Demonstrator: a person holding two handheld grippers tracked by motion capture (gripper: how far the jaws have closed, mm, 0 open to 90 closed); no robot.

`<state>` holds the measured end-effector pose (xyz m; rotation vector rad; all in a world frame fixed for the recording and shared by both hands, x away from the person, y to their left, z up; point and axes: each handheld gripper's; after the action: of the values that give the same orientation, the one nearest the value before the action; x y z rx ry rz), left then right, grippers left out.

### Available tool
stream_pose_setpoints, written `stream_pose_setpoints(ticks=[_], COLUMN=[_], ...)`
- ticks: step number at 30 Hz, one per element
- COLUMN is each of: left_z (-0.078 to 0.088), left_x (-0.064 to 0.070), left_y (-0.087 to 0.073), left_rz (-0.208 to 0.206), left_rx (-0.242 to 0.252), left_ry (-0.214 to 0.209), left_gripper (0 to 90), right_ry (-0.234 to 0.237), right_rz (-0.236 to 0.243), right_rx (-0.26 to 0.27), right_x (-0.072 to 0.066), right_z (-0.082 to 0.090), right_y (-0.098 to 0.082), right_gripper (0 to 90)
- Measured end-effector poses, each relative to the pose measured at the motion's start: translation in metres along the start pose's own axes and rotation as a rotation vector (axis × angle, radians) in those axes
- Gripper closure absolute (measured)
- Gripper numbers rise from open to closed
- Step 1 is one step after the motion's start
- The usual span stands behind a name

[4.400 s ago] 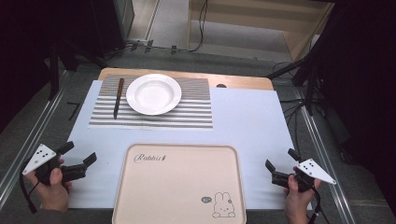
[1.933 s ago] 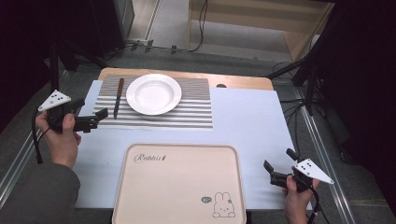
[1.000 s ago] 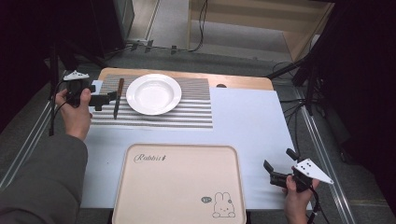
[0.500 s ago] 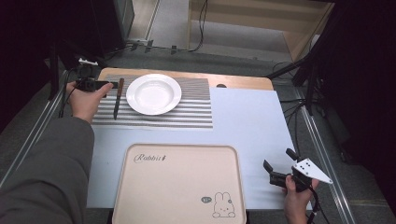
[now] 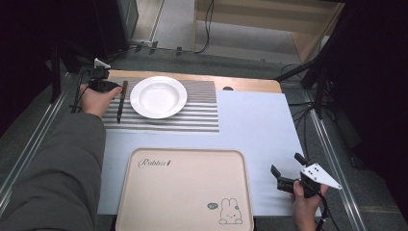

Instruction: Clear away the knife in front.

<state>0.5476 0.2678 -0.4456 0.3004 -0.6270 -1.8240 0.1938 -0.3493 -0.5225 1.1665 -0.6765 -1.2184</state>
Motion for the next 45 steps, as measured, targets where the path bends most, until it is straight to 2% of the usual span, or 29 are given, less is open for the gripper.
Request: stream_pose_setpoints(ticks=[1, 3, 6, 15, 20, 21, 22, 23, 24, 26, 36, 38, 45], left_z=[-0.003, -0.008, -0.013, -0.023, -0.027, -0.029, -0.029, -0.030, -0.031, -0.031, -0.029, -0.029, -0.025], left_x=[-0.001, 0.001, 0.003, 0.003, 0.004, 0.006, 0.006, 0.009, 0.011, 0.012, 0.009, 0.008, 0.010], left_y=[-0.001, 0.000, 0.000, -0.003, -0.004, -0.005, -0.005, -0.006, -0.005, -0.005, -0.009, -0.010, -0.009], left_rz=[0.014, 0.014, 0.006, 0.006, 0.002, -0.017, -0.017, -0.049, -0.066, -0.078, -0.093, -0.107, -0.105], left_rx=[0.006, -0.002, -0.021, -0.038, -0.052, -0.060, -0.060, -0.068, -0.071, -0.076, -0.050, -0.047, -0.043], left_ry=[-0.028, 0.015, 0.048, 0.053, 0.074, 0.094, 0.094, 0.126, 0.140, 0.148, 0.116, 0.116, 0.089], left_gripper=[68.0, 68.5, 67.5, 67.7, 69.4, 70.8, 73.2, 74.6, 75.3, 75.9, 77.1, 77.2, 77.2], right_ry=[0.001, -0.001, -0.003, -0.004, -0.005, -0.006, -0.006, -0.006, -0.007, -0.007, -0.006, -0.007, -0.007], right_rz=[0.000, 0.001, 0.002, 0.004, 0.004, 0.004, 0.004, 0.004, 0.004, 0.007, 0.004, 0.000, 0.000], right_rx=[0.000, -0.001, -0.001, -0.001, -0.002, -0.001, -0.001, -0.001, -0.001, -0.002, 0.000, 0.000, -0.001], right_x=[0.000, -0.001, -0.001, -0.001, -0.001, -0.001, -0.001, -0.001, -0.001, -0.001, 0.000, 0.000, 0.000], right_z=[0.000, 0.000, 0.000, -0.001, -0.001, -0.001, -0.001, -0.001, -0.001, -0.001, -0.001, -0.001, -0.001], right_y=[0.000, 0.000, 0.000, 0.000, 0.000, 0.000, 0.000, 0.000, 0.000, 0.000, 0.000, 0.000, 0.000], right_gripper=[0.0, 0.0, 0.0, 0.0, 0.0, 0.0, 0.0, 0.0, 0.0, 0.0, 0.0, 0.0, 0.0])
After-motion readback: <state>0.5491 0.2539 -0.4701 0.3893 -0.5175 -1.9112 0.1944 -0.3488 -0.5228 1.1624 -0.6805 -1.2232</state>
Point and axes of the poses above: each handheld gripper's, and its own axes: z roughly backward along the jaws, y roughly out of its top, x roughly to its right, and after that the axes turned 10 degrees about -z, right-handed
